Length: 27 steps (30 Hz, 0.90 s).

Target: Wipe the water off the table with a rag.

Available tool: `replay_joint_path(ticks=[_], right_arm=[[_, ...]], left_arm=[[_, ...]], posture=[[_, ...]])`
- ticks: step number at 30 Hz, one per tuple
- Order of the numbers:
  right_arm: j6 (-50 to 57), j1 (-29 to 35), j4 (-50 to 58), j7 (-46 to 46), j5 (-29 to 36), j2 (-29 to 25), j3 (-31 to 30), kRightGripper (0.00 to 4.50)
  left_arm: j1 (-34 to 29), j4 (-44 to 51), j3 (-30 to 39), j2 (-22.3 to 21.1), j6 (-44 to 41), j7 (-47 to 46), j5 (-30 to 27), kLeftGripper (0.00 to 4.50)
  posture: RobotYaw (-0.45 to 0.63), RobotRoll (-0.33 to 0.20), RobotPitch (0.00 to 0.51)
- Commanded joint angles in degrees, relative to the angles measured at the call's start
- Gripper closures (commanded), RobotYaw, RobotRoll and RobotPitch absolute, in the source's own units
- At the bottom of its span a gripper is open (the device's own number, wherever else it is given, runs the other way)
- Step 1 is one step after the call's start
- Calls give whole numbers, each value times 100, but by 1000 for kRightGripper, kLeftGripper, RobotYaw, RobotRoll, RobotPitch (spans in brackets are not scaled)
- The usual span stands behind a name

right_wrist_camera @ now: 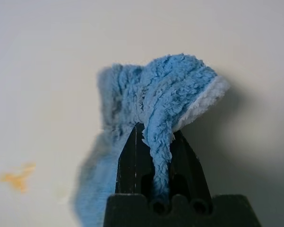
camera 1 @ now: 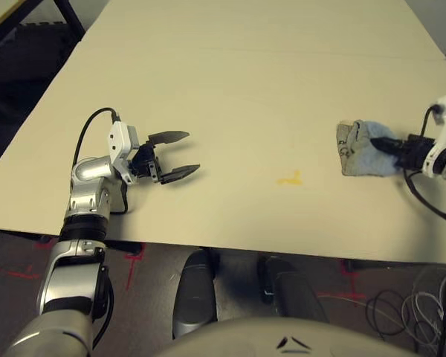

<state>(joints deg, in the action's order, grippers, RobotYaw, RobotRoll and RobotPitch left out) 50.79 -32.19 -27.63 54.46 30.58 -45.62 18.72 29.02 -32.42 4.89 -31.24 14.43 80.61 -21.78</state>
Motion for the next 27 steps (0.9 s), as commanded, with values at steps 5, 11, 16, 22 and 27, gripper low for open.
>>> replay_joint_path(ticks=[5,11,16,22,27], right_arm=[[883,530,1534,49,771,157,-13,4481],[701,706,1635,-516,429,898,-580,4481],[605,649,1609,-821,287,1684,-1107,4482],[635,424,1641,-949,216,2418,-1590,4482],[642,84,1466,-1094,79,3116,-2008,4482]], left_arm=[[-18,-29,-76,4,50,138,39,0],[-26,0,-104,-34,39,181,47,0],[-174,124,-103,-113,40,235,36,0],[-170,131,-88,-107,37,185,37,0],[-174,128,-91,-87,51,165,40,0]], posture=[[82,0,176],[95,0,182],[108,0,184],[114,0,185],[114,0,187]])
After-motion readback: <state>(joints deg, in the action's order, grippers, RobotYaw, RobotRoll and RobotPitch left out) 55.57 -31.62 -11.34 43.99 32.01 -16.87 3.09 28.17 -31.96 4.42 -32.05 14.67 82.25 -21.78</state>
